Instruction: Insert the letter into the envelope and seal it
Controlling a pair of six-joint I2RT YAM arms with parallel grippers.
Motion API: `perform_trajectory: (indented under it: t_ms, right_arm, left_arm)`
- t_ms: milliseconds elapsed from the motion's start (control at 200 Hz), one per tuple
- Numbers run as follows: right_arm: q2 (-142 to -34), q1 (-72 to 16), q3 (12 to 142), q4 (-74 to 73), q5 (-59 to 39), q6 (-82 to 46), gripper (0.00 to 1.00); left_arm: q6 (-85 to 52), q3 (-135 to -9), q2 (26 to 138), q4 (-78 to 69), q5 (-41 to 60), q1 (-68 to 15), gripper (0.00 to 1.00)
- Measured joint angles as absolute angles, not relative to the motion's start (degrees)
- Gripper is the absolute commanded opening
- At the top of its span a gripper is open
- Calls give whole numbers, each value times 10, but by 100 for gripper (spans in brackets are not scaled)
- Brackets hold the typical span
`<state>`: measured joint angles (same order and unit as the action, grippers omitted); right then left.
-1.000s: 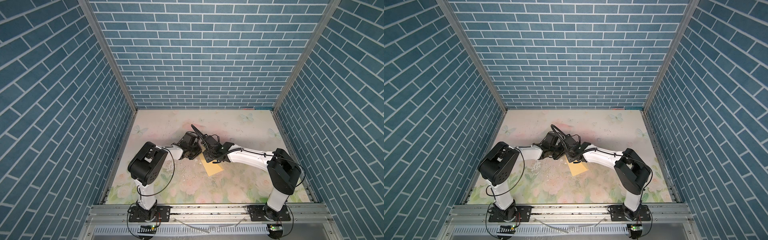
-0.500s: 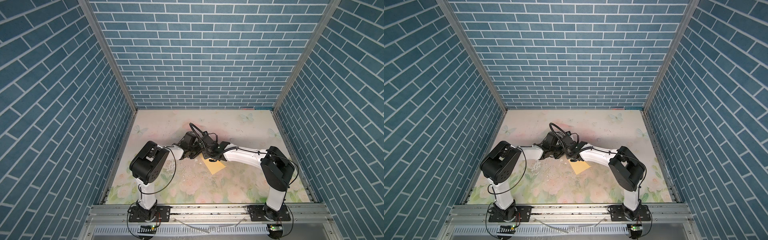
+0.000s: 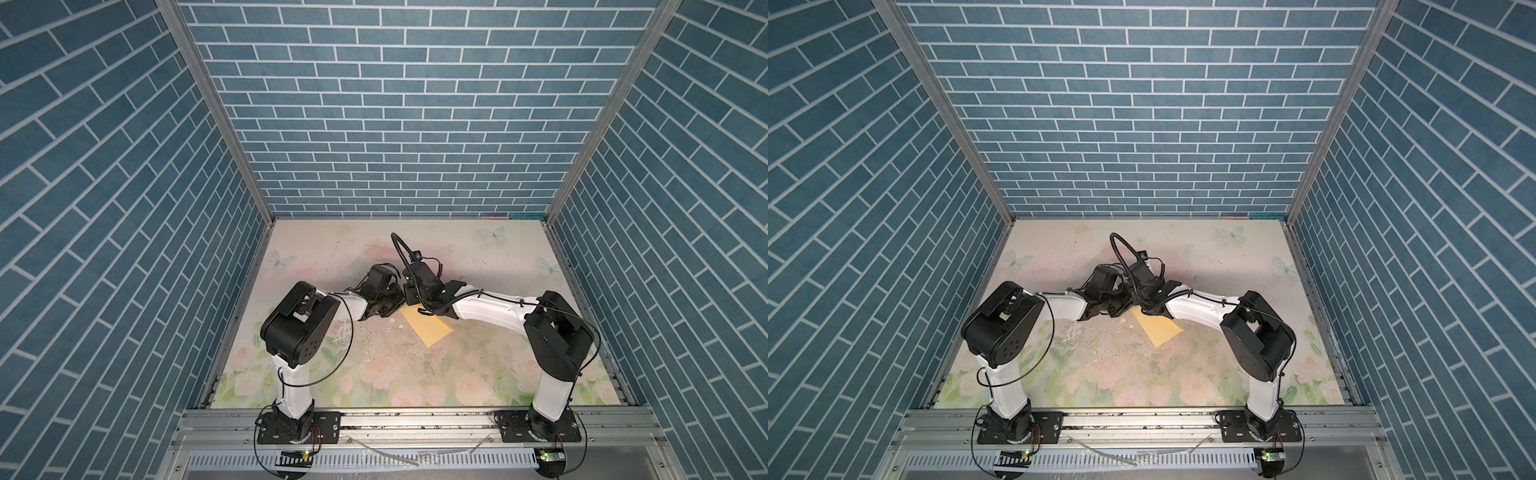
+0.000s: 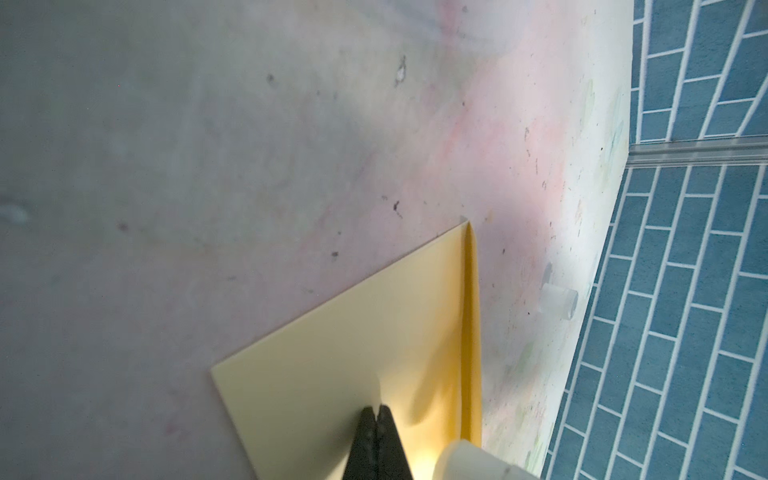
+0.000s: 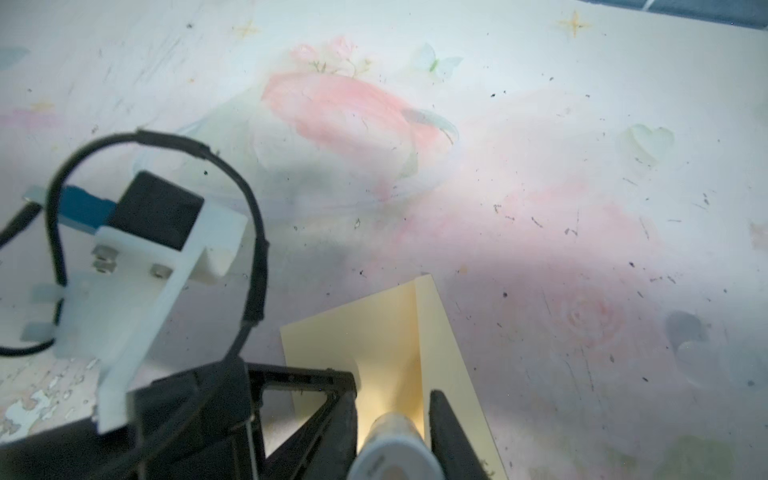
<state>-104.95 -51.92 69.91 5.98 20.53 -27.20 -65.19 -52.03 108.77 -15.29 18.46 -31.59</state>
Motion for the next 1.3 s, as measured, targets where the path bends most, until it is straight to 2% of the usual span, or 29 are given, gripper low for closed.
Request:
perform_trajectory:
  t_ms: [440,1300]
  right_arm:
    - [-1050,-519,699,95,189,-265,0]
    - [-1031,-540,675,175,223,-224,0]
  left_arm:
    - [-656,-519,1093,-166,185,-316,0]
    - [-662,-518,1107,-201,192,-316,0]
